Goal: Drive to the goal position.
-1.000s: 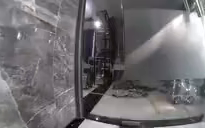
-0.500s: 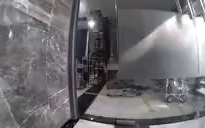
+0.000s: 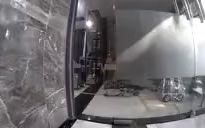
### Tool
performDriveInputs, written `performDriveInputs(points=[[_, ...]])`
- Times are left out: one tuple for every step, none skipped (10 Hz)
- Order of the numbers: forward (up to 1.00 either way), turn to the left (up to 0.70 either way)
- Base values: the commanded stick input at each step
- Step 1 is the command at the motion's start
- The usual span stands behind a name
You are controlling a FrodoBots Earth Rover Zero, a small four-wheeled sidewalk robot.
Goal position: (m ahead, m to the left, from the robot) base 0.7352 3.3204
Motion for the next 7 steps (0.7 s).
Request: performDriveInputs(points=[[0.0,0.0],[-0.03,0.0],[-0.07,0.0],[0.03,0.0],[0.0,0.0],[-0.16,0.0],[-0.35,0.0]])
